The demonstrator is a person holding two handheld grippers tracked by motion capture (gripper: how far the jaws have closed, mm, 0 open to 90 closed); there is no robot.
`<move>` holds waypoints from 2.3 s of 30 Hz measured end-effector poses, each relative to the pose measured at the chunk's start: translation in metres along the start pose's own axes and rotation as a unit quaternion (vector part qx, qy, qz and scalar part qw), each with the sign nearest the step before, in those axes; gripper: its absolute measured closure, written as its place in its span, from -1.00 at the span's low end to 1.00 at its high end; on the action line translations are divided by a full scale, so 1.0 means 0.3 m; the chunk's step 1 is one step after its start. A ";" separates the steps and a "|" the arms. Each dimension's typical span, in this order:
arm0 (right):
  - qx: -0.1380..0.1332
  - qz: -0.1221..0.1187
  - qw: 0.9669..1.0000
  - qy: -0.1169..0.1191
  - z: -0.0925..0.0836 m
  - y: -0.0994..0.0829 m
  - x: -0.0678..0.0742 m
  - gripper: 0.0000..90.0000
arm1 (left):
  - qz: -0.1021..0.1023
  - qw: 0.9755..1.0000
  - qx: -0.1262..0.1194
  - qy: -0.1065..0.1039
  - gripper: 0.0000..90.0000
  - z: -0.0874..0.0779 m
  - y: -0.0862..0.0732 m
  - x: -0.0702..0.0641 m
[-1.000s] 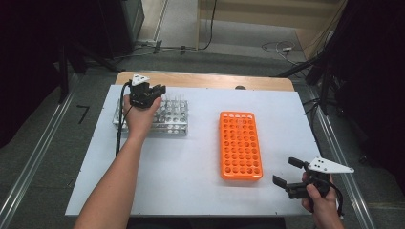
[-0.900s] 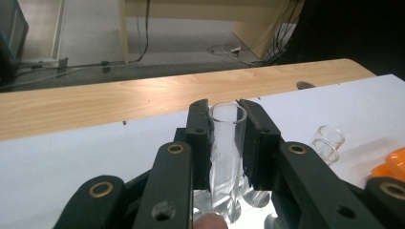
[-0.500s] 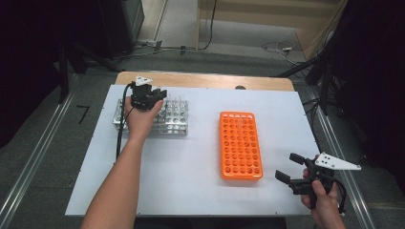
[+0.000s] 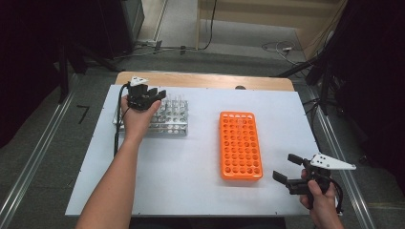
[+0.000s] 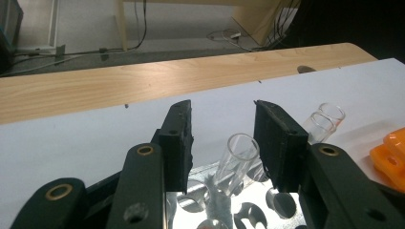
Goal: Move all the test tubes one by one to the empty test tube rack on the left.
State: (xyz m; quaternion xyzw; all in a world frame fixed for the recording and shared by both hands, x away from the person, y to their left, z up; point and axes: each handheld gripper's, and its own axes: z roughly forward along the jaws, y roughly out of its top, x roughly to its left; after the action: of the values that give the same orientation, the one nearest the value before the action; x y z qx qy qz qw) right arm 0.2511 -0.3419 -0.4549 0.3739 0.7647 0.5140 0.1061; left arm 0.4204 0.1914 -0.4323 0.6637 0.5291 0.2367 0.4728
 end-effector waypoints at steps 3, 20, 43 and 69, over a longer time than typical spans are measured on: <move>0.000 0.000 1.000 -0.002 -0.007 -0.001 0.001 -1.00 | -0.003 1.000 -0.006 -0.001 0.21 -0.014 -0.003 0.001; 0.007 -0.008 1.000 0.008 0.007 0.012 0.016 -1.00 | -0.004 0.999 -0.039 -0.031 -0.88 -0.163 -0.052 -0.028; 0.017 -0.026 0.999 0.019 0.125 0.102 0.041 -1.00 | 0.029 0.994 -0.051 -0.094 -1.00 -0.393 -0.191 -0.139; 0.035 -0.032 0.998 0.028 0.372 0.233 -0.016 -0.66 | 0.037 0.992 -0.048 -0.107 -1.00 -0.561 -0.401 -0.217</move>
State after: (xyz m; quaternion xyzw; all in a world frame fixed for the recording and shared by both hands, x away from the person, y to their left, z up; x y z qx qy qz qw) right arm 0.3477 -0.2529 -0.4456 0.3385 0.7965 0.4932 0.0877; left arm 0.2044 0.1939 -0.4517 0.6811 0.4382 0.2069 0.5488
